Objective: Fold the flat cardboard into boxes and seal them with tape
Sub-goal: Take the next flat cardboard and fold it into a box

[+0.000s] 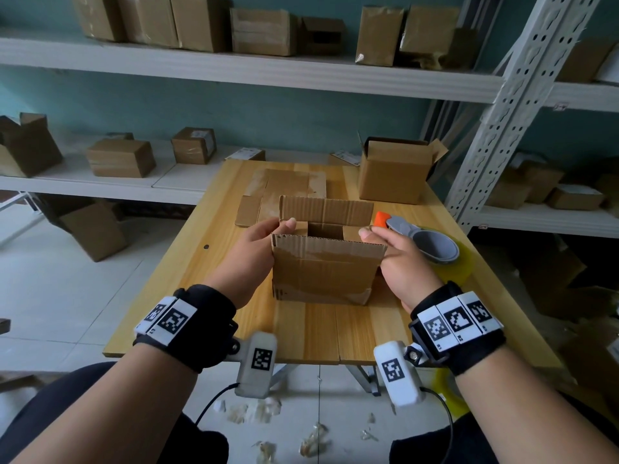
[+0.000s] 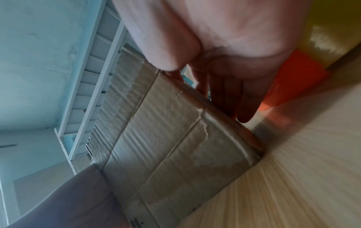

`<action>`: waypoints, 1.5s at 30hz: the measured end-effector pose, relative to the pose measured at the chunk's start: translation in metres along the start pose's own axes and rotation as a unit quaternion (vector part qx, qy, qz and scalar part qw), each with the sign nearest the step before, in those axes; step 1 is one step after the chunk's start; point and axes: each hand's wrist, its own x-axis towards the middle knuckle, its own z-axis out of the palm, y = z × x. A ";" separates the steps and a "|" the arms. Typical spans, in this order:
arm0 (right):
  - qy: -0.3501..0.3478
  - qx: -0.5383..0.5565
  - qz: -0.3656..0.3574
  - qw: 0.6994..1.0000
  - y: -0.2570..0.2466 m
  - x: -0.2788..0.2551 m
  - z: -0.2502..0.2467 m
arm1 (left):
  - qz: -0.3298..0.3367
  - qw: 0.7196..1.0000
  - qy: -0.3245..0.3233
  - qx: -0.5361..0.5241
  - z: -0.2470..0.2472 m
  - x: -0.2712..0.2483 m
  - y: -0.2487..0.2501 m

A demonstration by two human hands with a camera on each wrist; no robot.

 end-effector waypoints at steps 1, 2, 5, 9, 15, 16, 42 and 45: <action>0.002 0.000 -0.001 1.000 0.001 0.000 0.000 | 0.008 1.000 -0.002 -0.001 0.001 -0.002 0.002; 0.007 0.005 -0.005 1.000 0.002 0.001 0.000 | 0.018 1.000 -0.003 0.004 0.002 -0.003 0.003; 0.038 0.041 -0.027 0.998 0.002 0.001 0.001 | 0.050 0.999 0.017 -0.004 0.003 -0.006 0.009; 0.051 0.033 -0.102 0.993 0.003 0.003 -0.001 | 0.078 0.995 0.052 -0.016 0.001 -0.005 0.010; 0.032 0.010 -0.134 0.990 0.007 0.005 -0.003 | 0.103 0.992 0.078 -0.010 0.001 -0.006 0.010; 0.032 0.004 -0.134 0.990 0.007 0.004 -0.003 | 0.105 0.992 0.075 -0.004 0.001 -0.007 0.010; -0.059 -0.049 -0.077 0.994 -0.023 -0.016 -0.020 | 0.011 1.000 -0.027 0.005 -0.021 -0.009 0.018; -0.083 -0.062 -0.104 0.989 -0.018 -0.013 -0.022 | 0.024 0.998 -0.041 0.032 -0.022 -0.011 0.019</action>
